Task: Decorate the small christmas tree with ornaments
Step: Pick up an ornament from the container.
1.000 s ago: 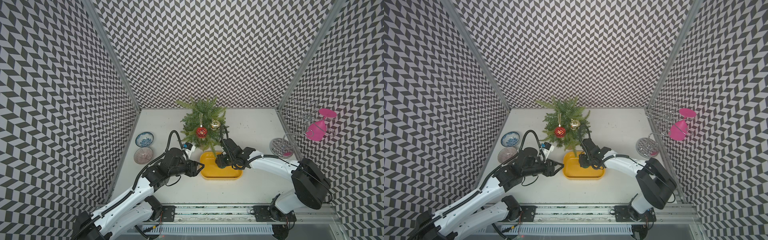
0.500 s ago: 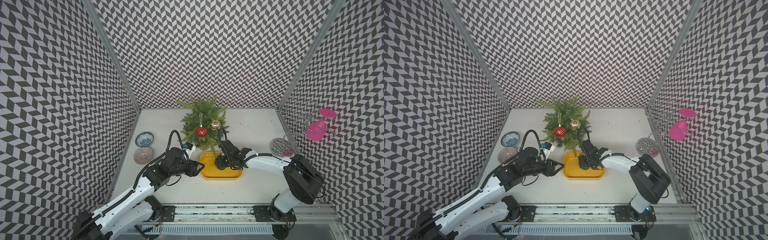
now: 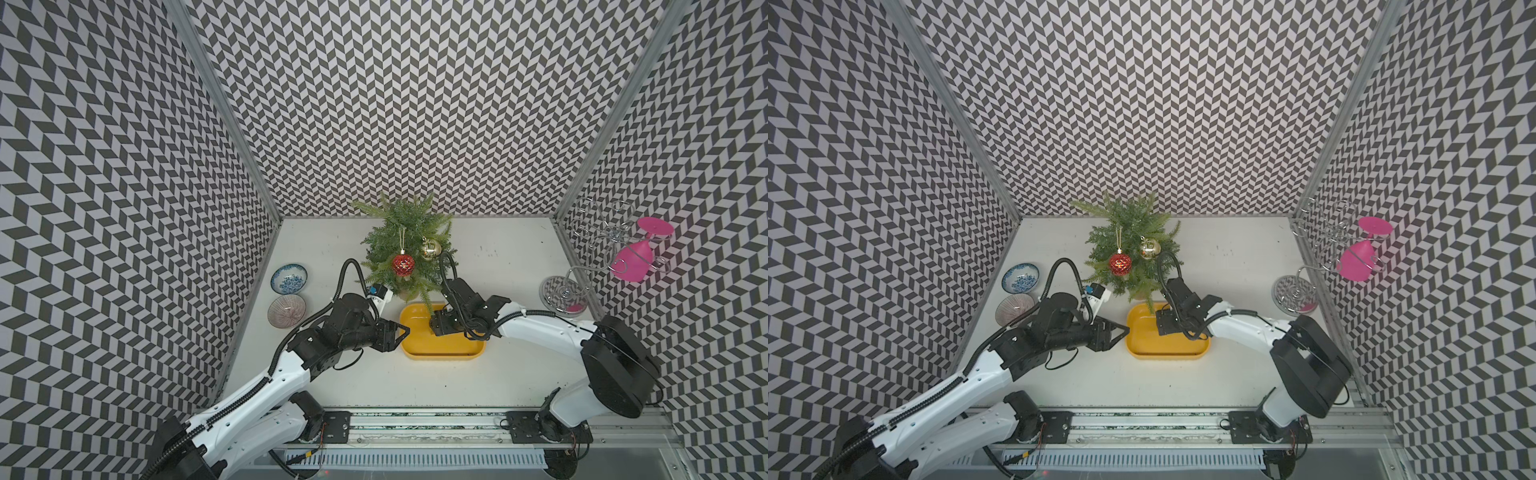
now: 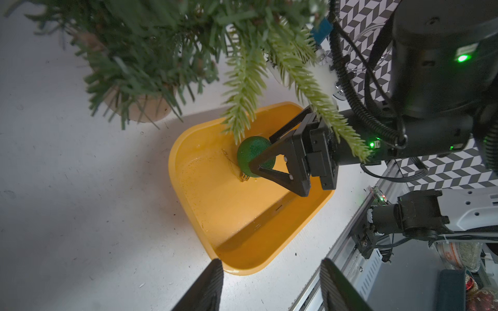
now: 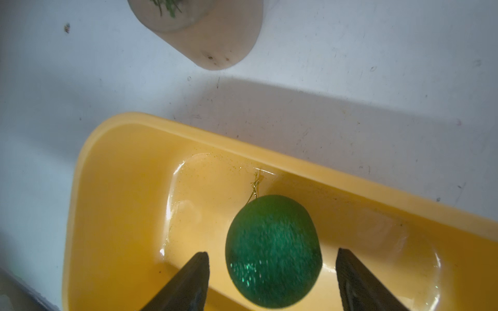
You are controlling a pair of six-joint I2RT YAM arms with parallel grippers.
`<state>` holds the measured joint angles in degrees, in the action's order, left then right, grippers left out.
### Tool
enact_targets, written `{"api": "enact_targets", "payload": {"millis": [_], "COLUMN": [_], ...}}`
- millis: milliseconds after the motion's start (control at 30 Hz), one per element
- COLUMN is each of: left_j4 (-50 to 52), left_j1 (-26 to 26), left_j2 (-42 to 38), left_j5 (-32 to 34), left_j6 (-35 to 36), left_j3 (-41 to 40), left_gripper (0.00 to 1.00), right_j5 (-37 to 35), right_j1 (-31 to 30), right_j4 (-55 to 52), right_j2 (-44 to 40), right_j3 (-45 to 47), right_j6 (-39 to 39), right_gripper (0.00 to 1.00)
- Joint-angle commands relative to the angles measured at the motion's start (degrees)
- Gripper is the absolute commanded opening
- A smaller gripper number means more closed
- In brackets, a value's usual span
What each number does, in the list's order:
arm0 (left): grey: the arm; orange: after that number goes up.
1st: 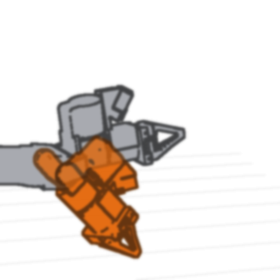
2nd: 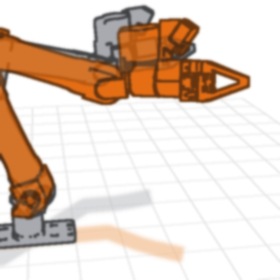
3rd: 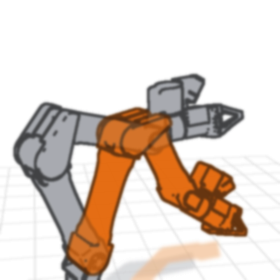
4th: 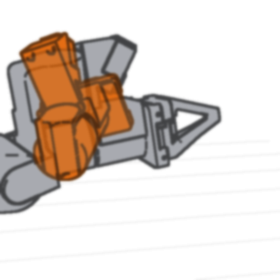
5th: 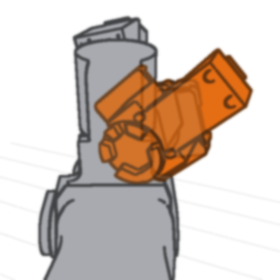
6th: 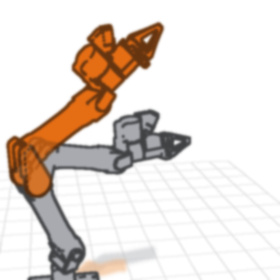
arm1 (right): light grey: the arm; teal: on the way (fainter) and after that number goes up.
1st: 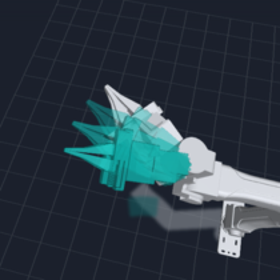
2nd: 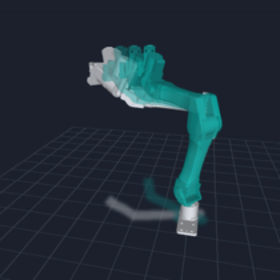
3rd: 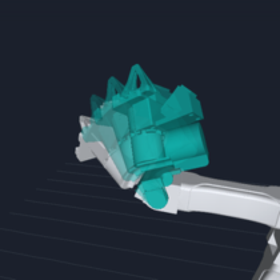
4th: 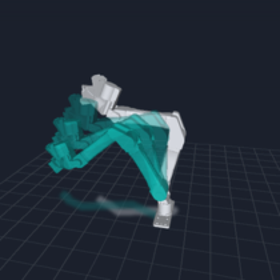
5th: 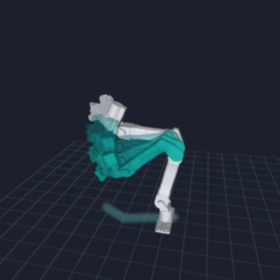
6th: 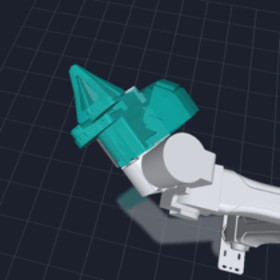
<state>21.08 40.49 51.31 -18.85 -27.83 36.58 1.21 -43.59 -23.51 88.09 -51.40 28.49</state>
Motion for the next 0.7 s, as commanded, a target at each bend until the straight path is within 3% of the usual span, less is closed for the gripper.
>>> {"api": "enact_targets", "payload": {"millis": [0,667], "left_j4": [-0.6,-0.1], "left_j1": [0.1,0.1], "left_j2": [0.4,-0.3], "left_j5": [0.4,1.2], "left_j6": [1.1,0.8], "left_j3": [1.8,1.5], "left_gripper": [0.59,0.59], "right_j5": [-0.9,-0.1], "right_j1": [0.3,0.3], "right_j4": [1.6,8.4], "right_j2": [-0.8,5.5], "right_j3": [1.4,-1.1], "right_j6": [-0.2,0.9], "right_gripper": [0.76,0.75]}}
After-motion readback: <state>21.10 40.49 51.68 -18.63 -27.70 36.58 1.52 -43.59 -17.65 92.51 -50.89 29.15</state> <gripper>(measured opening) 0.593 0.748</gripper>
